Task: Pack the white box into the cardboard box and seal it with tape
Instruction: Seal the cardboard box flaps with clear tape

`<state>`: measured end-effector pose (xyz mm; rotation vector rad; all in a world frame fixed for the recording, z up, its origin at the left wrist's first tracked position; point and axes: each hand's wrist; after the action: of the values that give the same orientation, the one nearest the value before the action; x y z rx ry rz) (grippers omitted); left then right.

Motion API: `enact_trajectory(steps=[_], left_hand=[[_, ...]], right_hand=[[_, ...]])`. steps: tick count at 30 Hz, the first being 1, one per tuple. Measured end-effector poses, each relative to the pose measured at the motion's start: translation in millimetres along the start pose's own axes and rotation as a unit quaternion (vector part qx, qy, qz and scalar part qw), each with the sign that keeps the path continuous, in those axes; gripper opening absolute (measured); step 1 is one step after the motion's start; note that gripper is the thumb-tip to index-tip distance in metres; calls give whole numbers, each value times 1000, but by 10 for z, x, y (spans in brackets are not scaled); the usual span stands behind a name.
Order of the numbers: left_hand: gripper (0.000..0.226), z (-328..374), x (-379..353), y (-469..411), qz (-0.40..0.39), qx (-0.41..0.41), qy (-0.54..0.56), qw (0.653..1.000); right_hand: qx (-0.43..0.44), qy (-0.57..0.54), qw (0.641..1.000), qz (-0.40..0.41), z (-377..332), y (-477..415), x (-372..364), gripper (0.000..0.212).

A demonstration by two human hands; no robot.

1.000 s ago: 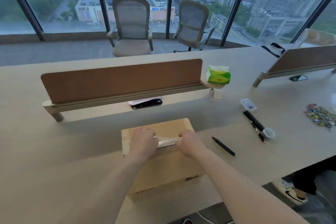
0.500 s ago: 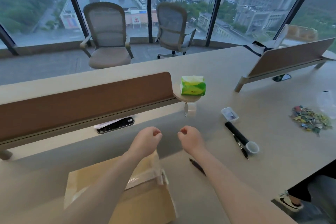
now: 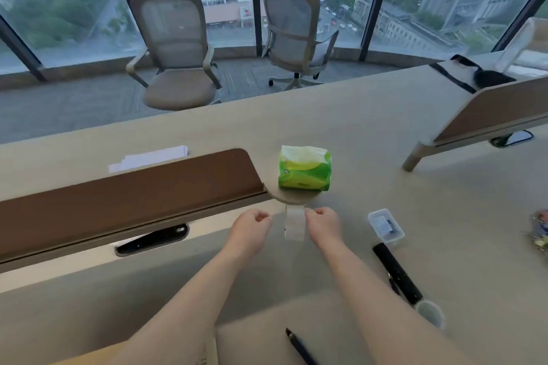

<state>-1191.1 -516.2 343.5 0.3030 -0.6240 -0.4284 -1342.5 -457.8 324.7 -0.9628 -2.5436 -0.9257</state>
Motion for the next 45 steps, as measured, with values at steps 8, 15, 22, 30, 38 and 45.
enact_trajectory(steps=[8, 15, 22, 30, 38, 45], left_hand=[[28, 215, -377, -480, -33, 75, 52, 995], [22, 124, -649, -754, -65, 125, 152, 978], [22, 99, -706, -810, -68, 177, 178, 966], [25, 116, -656, -874, -64, 233, 217, 946], [31, 89, -675, -885, -43, 199, 250, 946], [9, 125, -563, -774, -38, 163, 264, 950]], right_hand=[[-78, -118, 988, -66, 19, -467, -252, 41], [-110, -194, 969, -107, 57, -616, -291, 22], [-121, -183, 972, -79, 65, -624, -354, 15], [-180, -178, 966, -49, -36, -656, -386, 7], [-149, -158, 975, -38, -42, -642, -358, 11], [-85, -148, 984, -53, -83, -451, -307, 12]])
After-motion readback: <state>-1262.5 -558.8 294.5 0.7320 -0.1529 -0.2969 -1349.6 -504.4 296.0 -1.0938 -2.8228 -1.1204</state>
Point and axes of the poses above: each hand's wrist, its own y-axis away from the middle knuckle, its own x-axis out of the back of the hand, z = x × y, and after that the axes turned 1 degree about y, right-handed
